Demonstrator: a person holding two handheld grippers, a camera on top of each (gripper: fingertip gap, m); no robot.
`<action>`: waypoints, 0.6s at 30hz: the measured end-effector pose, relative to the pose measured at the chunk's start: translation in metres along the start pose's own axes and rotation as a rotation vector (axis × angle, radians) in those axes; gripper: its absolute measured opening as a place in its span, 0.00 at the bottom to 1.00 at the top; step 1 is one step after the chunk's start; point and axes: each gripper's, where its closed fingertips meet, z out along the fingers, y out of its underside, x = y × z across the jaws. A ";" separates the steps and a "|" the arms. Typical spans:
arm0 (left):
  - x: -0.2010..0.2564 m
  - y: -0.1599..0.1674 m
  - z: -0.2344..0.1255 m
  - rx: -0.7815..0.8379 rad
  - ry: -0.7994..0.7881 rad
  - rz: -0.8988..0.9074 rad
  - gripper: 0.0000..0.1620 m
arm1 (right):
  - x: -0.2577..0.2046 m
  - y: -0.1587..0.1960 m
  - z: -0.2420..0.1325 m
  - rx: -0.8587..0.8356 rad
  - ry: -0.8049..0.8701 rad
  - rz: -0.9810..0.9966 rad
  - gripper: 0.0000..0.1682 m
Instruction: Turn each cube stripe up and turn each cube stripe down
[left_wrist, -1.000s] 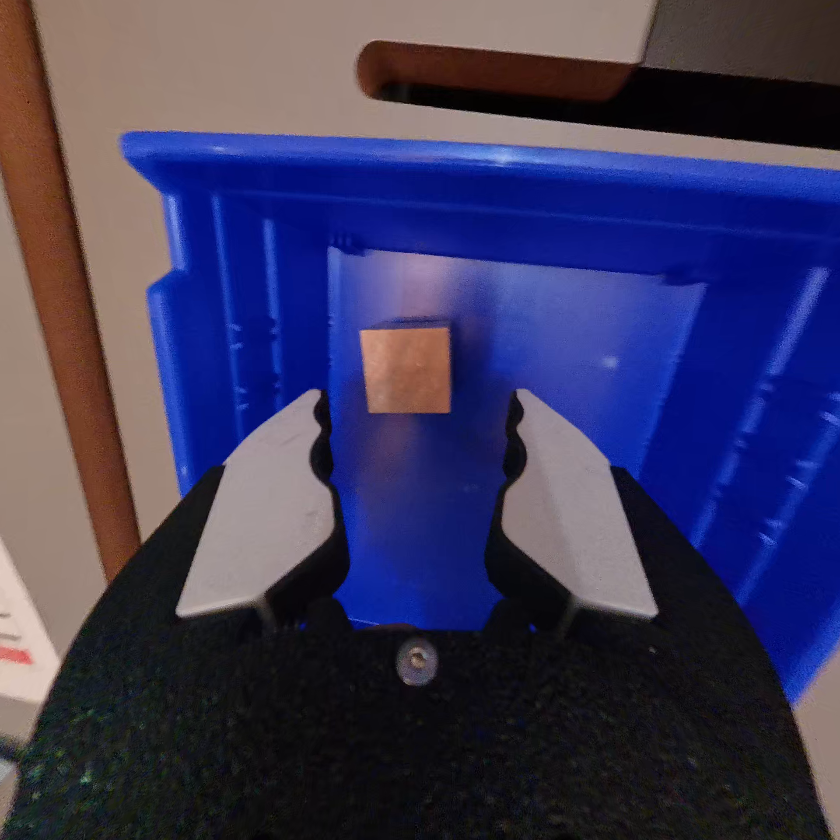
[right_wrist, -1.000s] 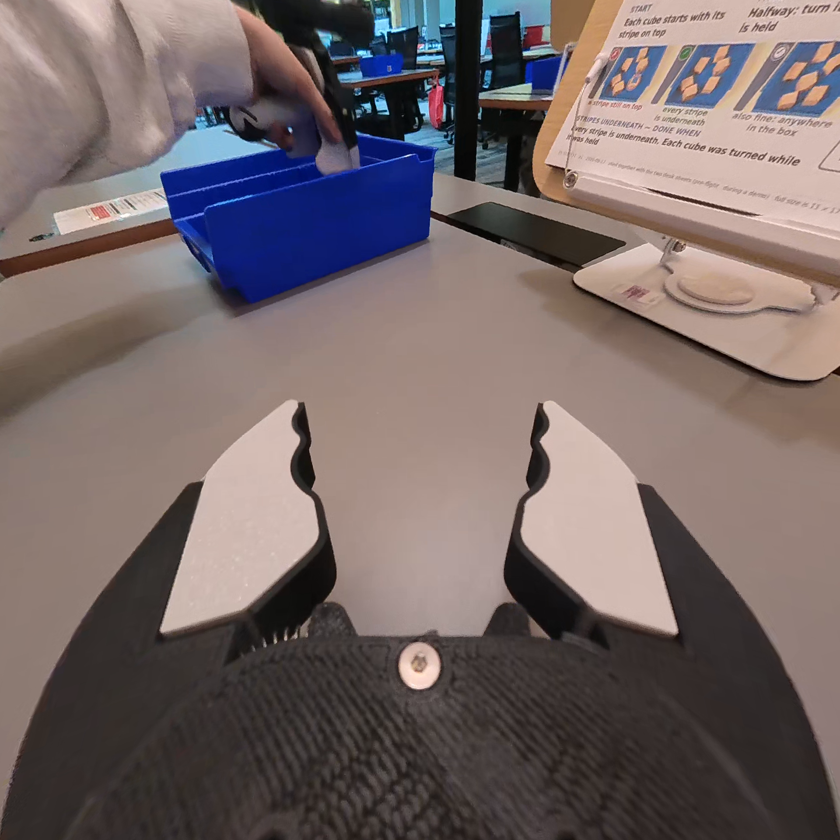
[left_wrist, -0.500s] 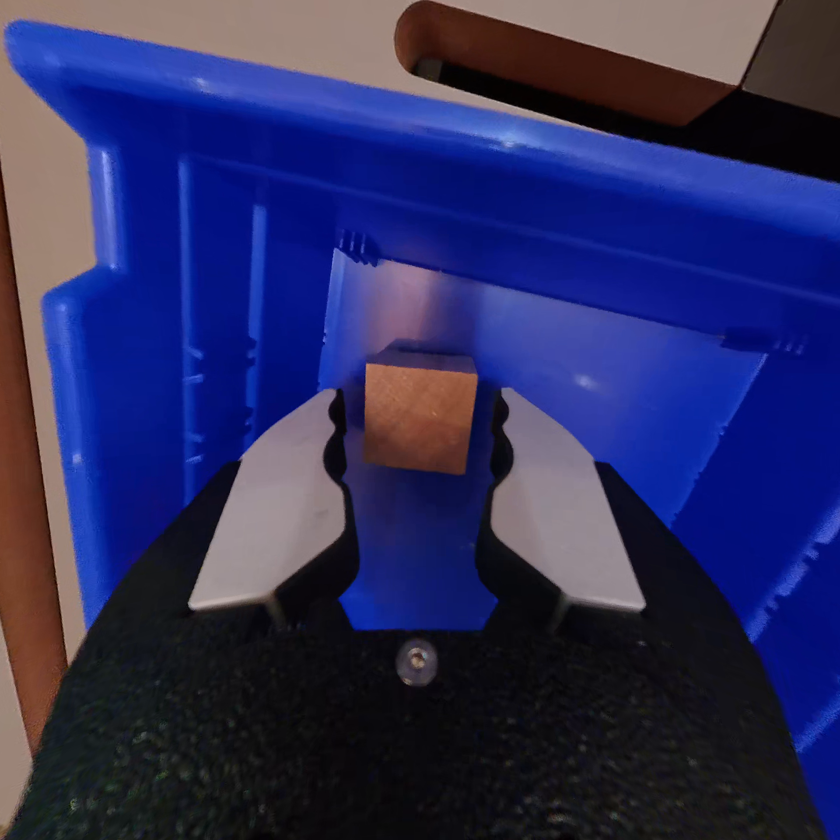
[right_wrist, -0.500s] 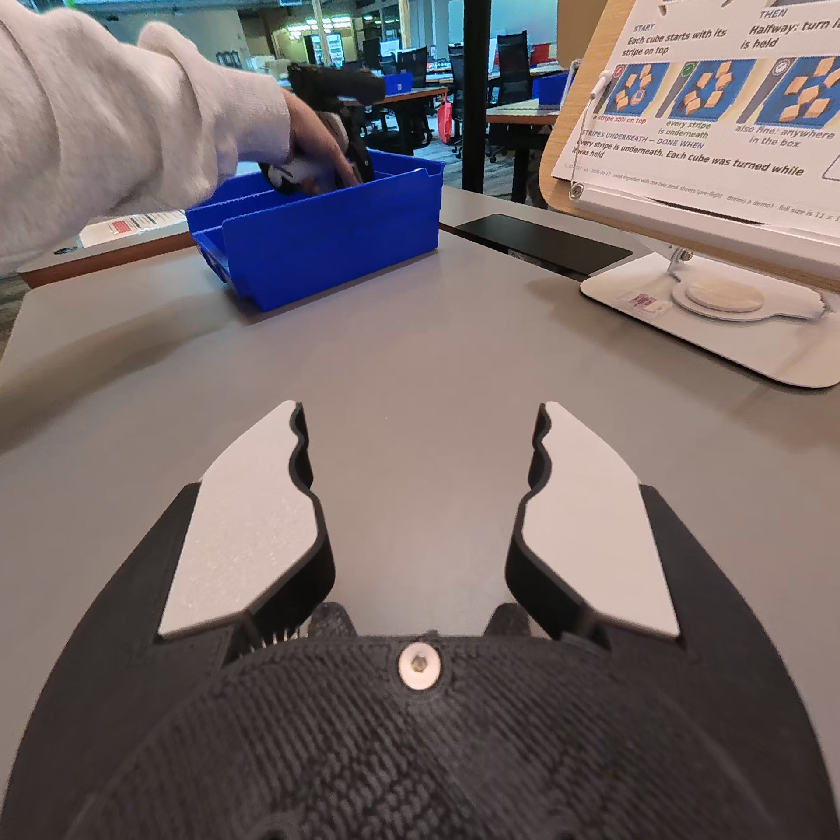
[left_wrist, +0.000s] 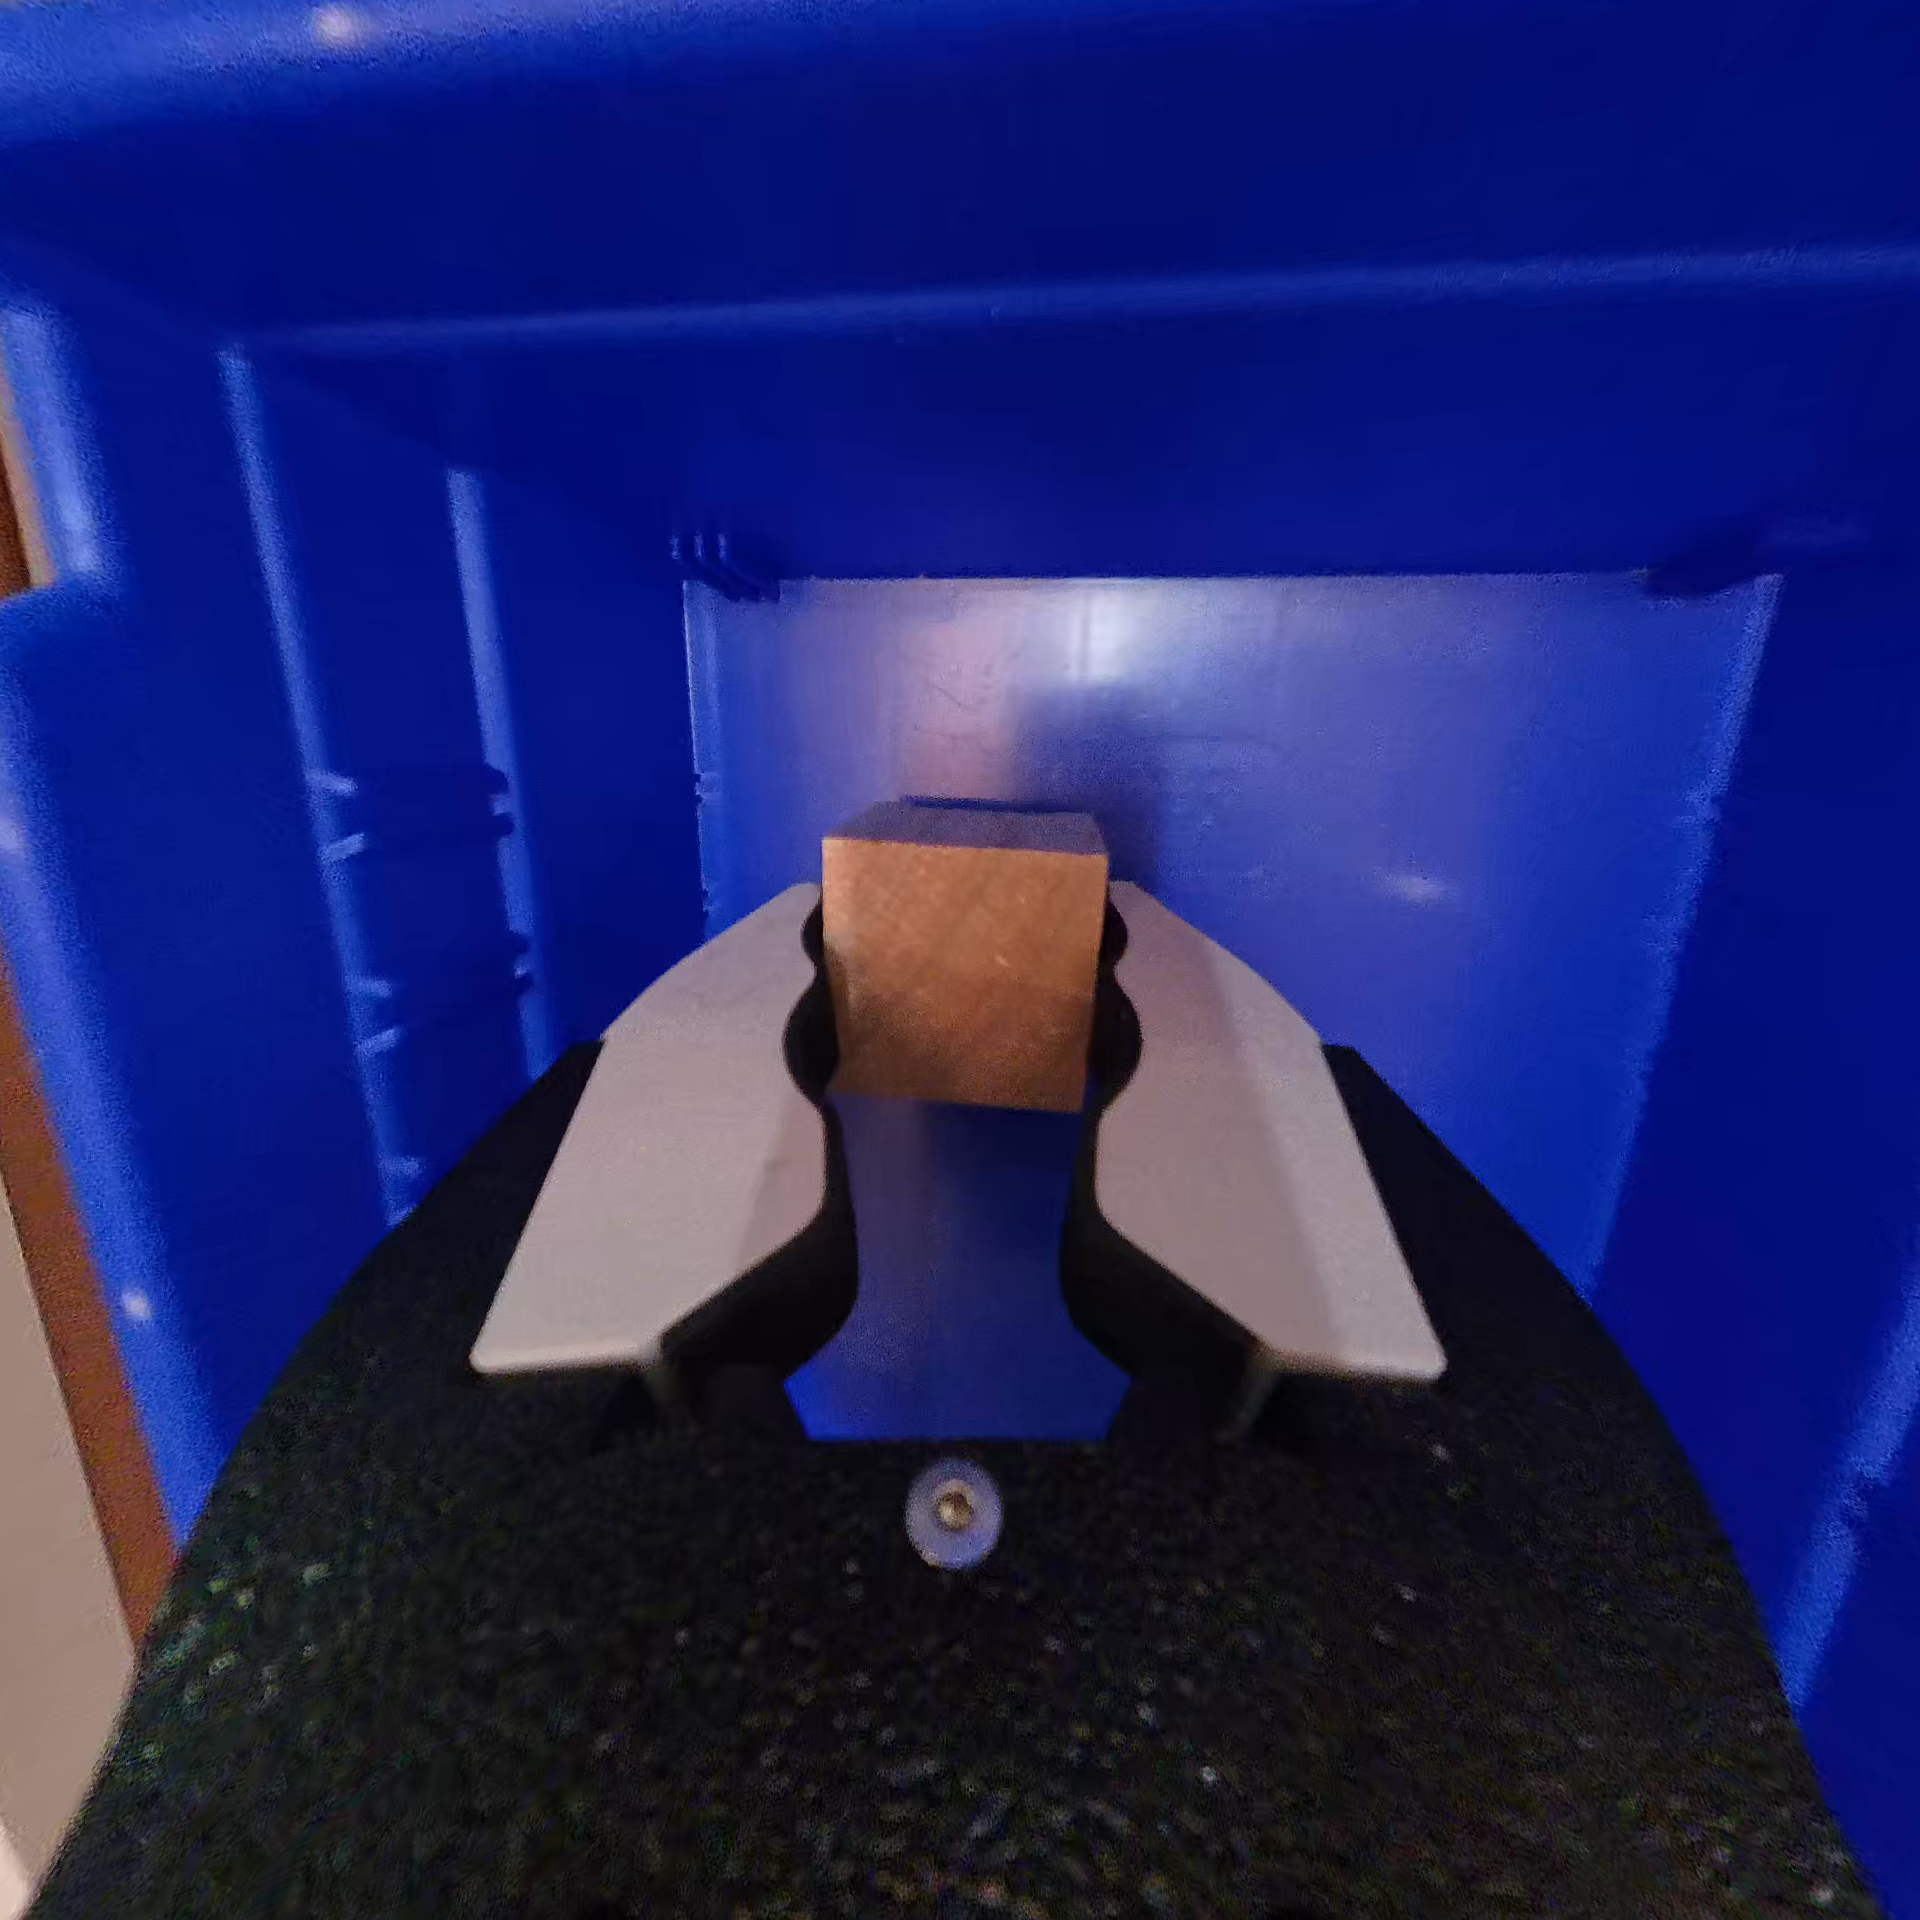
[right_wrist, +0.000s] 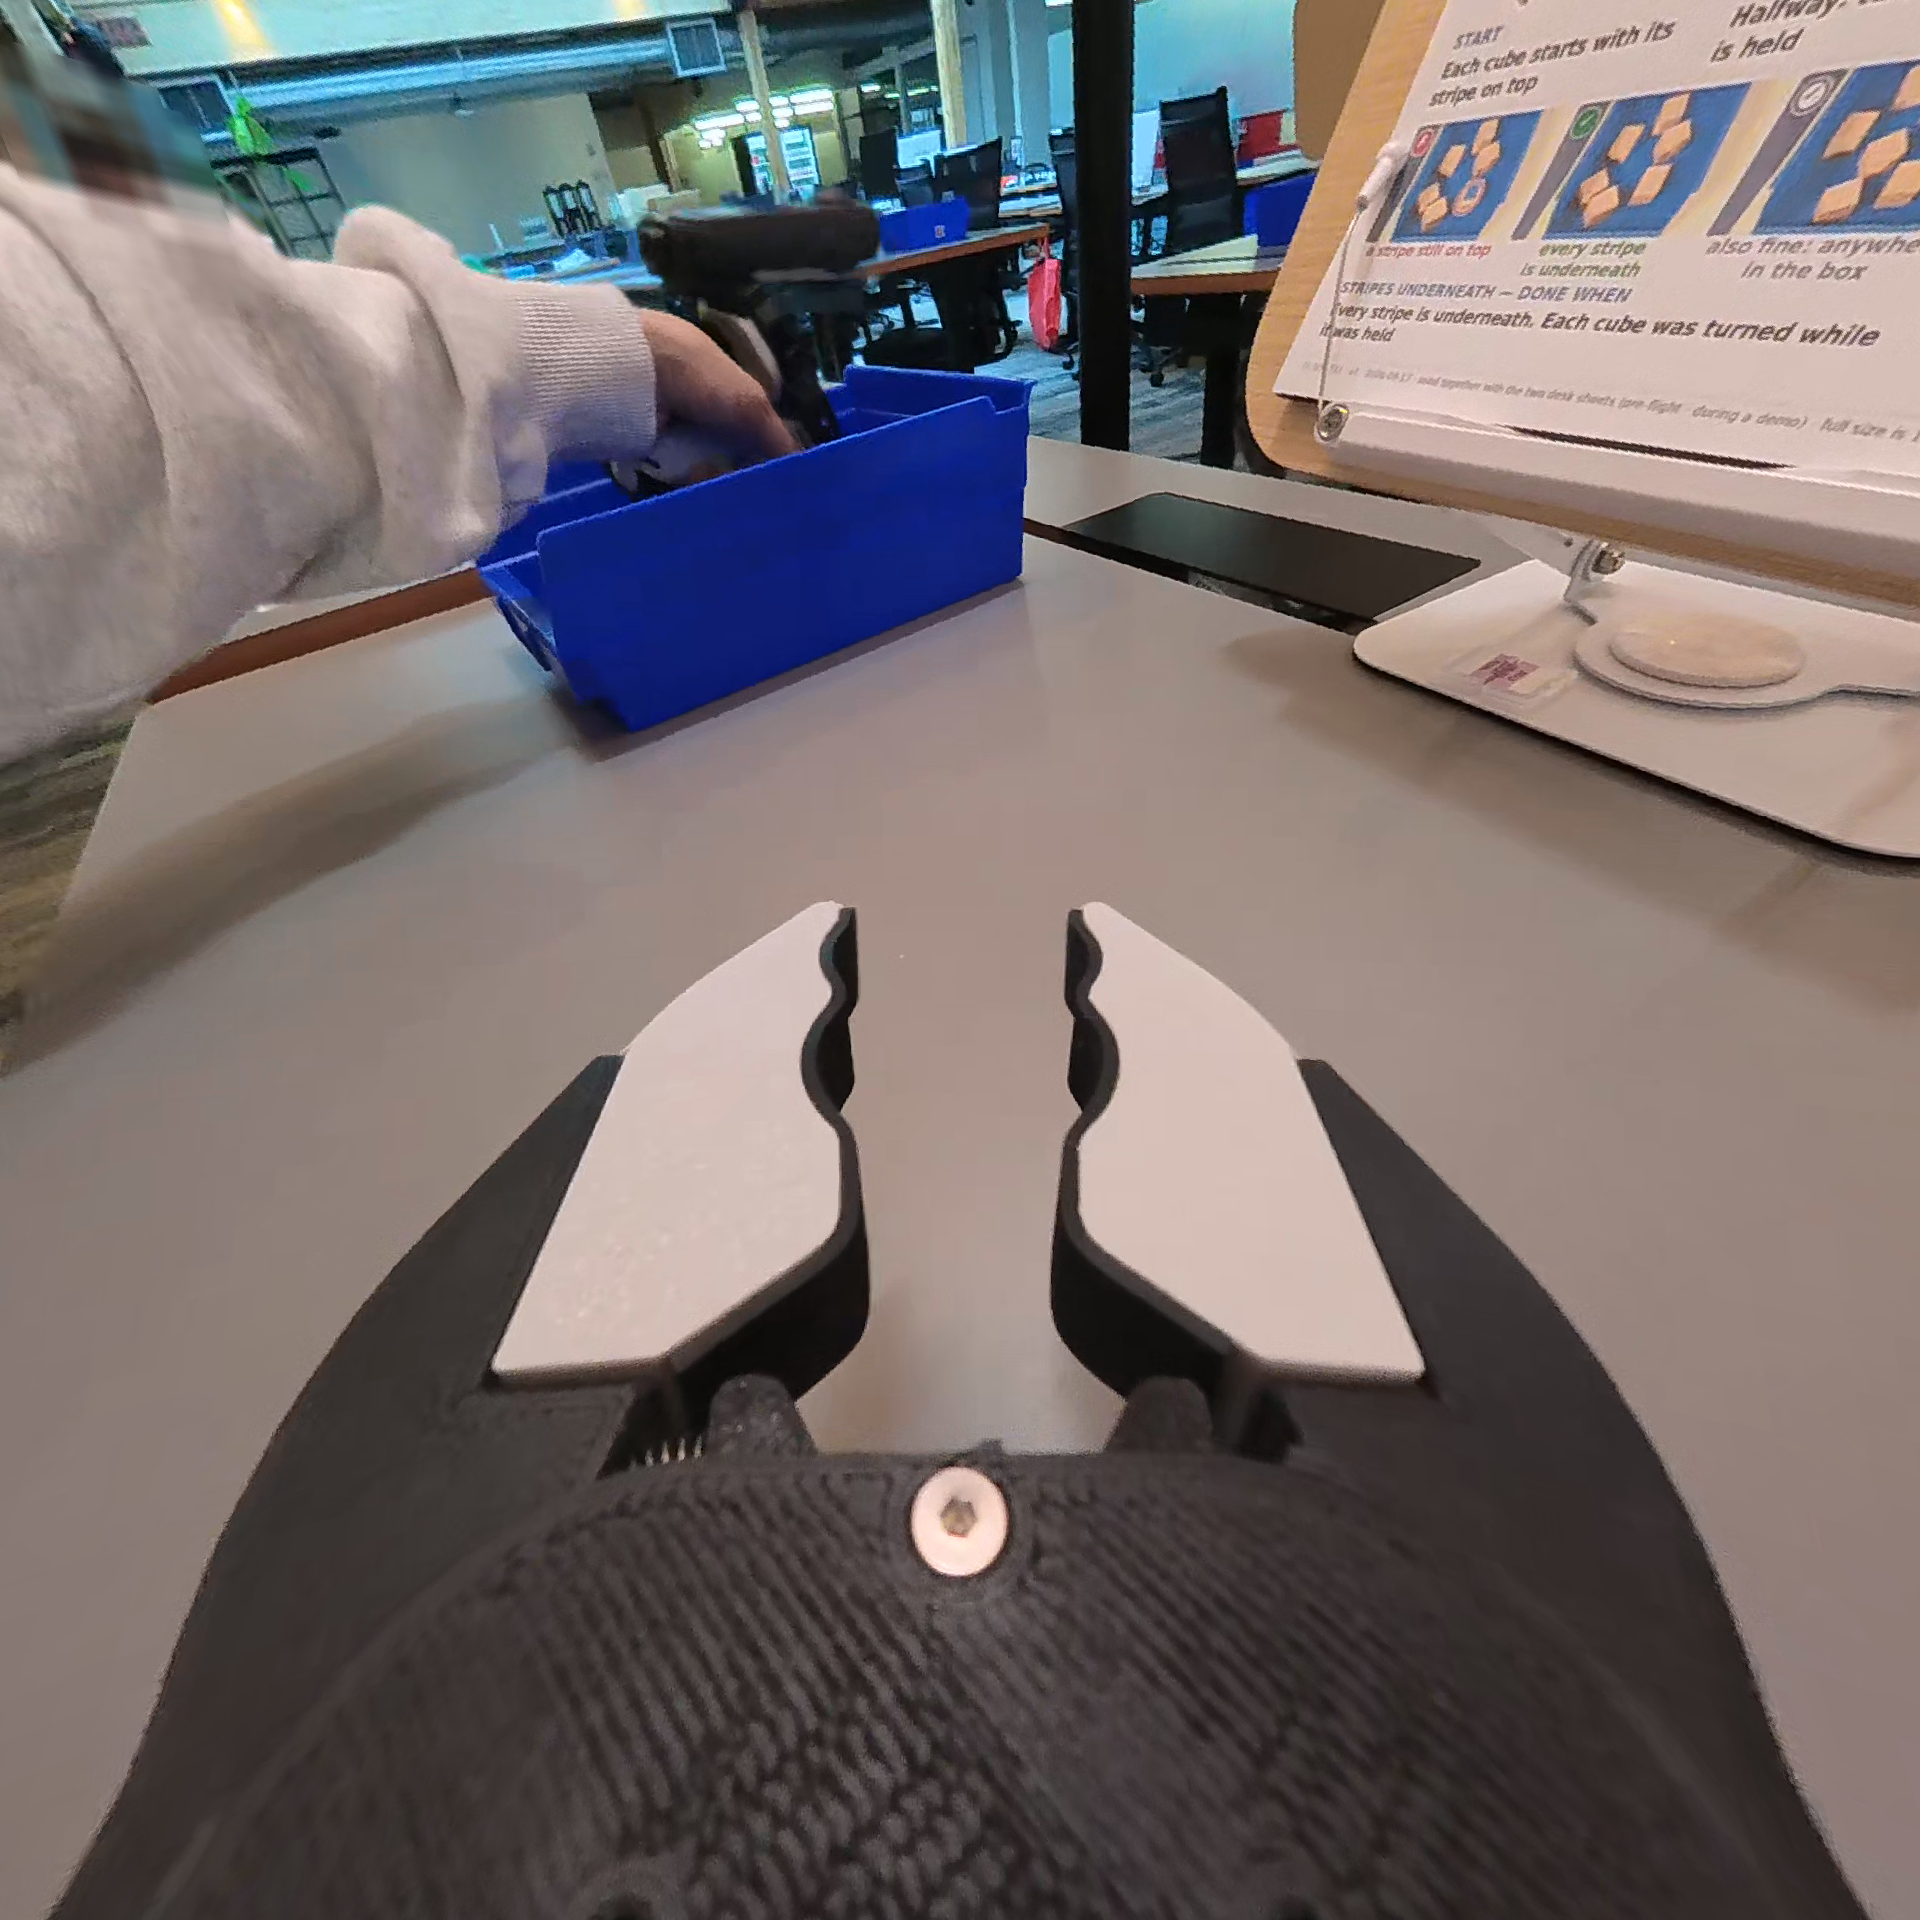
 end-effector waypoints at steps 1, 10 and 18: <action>0.006 -0.004 -0.010 0.056 0.040 -0.009 0.28 | 0.000 0.000 0.000 0.001 -0.006 0.006 0.24; 0.123 -0.011 -0.205 0.733 0.814 0.038 0.28 | -0.014 -0.001 0.005 0.000 -0.082 0.065 0.43; 0.265 0.072 -0.306 1.048 1.436 0.253 0.28 | -0.031 -0.031 0.003 0.140 -0.202 0.316 0.57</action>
